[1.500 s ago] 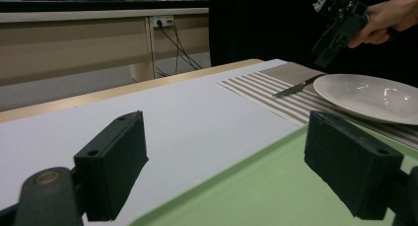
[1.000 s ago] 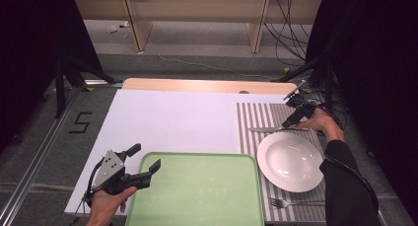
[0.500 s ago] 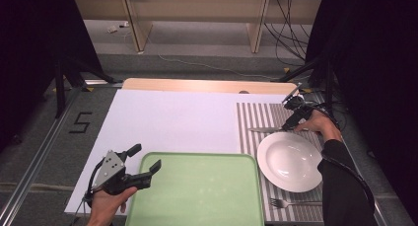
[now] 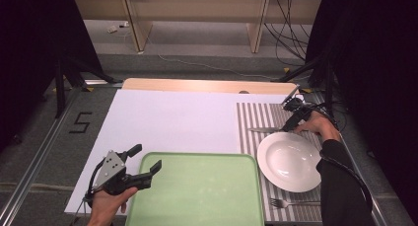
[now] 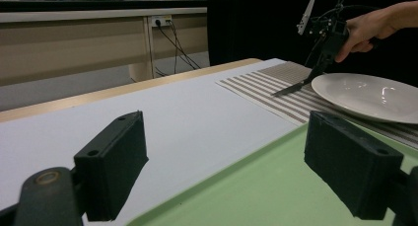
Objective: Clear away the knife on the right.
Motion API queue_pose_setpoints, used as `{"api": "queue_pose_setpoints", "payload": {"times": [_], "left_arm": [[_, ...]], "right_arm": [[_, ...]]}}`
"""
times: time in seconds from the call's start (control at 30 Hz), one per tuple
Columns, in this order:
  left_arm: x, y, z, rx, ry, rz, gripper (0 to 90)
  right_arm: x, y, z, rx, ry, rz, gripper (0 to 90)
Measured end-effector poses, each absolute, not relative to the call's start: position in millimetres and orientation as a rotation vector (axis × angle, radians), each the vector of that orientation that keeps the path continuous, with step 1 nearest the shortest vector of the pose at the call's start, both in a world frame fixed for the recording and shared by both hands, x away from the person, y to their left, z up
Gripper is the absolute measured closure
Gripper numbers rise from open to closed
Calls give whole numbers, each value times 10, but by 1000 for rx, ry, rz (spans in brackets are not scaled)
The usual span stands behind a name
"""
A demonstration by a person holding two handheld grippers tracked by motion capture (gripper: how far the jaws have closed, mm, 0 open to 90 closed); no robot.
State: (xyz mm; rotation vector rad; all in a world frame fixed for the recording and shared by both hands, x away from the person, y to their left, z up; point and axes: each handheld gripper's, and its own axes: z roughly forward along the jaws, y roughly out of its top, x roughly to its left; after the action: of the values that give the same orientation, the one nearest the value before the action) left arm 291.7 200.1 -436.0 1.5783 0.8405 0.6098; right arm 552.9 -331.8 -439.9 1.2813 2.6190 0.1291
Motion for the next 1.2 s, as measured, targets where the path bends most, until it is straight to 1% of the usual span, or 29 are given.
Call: {"api": "queue_pose_setpoints", "payload": {"times": [0.43,0.67,0.8,1.0,1.1,1.2], "left_arm": [[2914,2000,-4359,1580,840,611,160],[2913,2001,-4361,1580,842,609,160],[2910,2001,-4361,1581,838,612,160],[2908,1995,-4362,1584,835,610,161],[2908,1996,-4362,1585,834,611,161],[2908,1999,-4361,1583,835,612,161]], "right_arm": [[5545,-3312,-4471,1275,2631,90,323],[5556,-3306,-4489,1211,2652,65,363],[5553,-3283,-4504,1242,2648,70,374],[5566,-3286,-4506,1185,2667,74,420],[5552,-3258,-4499,1220,2673,64,446],[5556,-3265,-4499,1221,2677,72,450]]}}
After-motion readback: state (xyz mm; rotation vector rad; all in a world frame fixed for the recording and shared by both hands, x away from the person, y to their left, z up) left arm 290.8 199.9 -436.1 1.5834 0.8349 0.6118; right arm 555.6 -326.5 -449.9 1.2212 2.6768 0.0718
